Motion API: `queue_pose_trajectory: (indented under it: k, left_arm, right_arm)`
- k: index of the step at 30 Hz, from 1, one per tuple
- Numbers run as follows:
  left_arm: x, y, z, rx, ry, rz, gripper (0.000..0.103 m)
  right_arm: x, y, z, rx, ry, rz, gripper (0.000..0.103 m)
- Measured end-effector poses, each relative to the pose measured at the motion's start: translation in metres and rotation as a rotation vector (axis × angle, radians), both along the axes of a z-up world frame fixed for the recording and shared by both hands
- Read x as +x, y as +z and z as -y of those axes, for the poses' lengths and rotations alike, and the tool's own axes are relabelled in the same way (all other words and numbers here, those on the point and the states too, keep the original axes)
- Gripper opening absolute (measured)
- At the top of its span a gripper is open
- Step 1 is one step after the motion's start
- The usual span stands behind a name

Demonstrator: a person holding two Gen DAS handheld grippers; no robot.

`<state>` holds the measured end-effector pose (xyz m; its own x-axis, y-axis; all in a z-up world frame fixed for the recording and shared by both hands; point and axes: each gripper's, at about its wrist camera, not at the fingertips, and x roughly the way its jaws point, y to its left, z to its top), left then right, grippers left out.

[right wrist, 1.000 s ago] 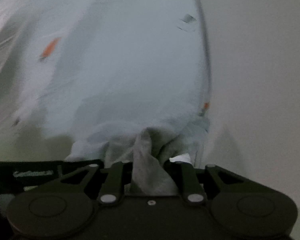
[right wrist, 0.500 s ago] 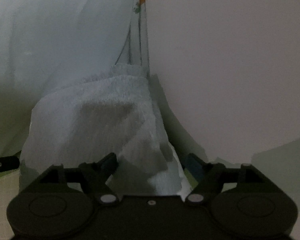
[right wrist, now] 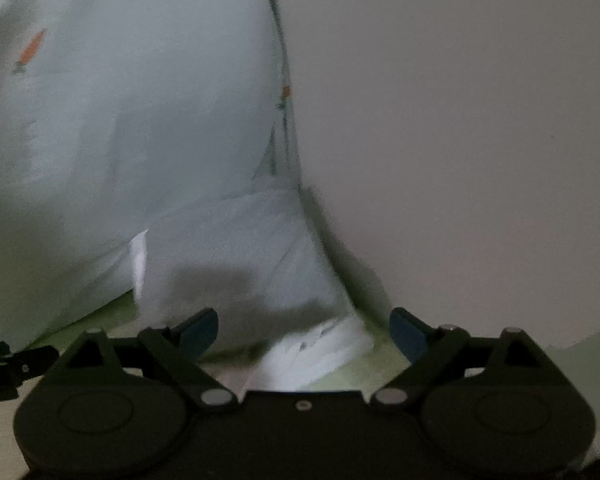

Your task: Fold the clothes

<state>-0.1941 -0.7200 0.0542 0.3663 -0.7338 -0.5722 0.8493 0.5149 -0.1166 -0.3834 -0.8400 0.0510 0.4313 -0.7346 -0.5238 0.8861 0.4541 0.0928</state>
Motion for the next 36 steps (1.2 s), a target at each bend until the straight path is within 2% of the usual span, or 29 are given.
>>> queue_pose_trajectory:
  k: [4,8,19,36]
  left_arm:
    - [-0.021,-0.002,-0.036,0.014,-0.024,0.005,0.103]
    - [-0.036,-0.001,-0.075,0.016,-0.050,0.034,0.103]
    - [-0.047,-0.008,-0.133,0.040,-0.099,0.037,0.103]
    - [-0.065,-0.005,-0.162,0.043,-0.157,0.029,0.103]
  right_arm:
    - [-0.011,-0.004,-0.033,-0.002,-0.007,-0.024,0.093]
    - [-0.020,-0.012,-0.067,0.039,0.009,-0.027,0.093]
    - [-0.033,-0.035,-0.140,0.106,-0.006,-0.033,0.095]
    - [-0.053,-0.031,-0.184,0.089,-0.056,-0.047,0.095]
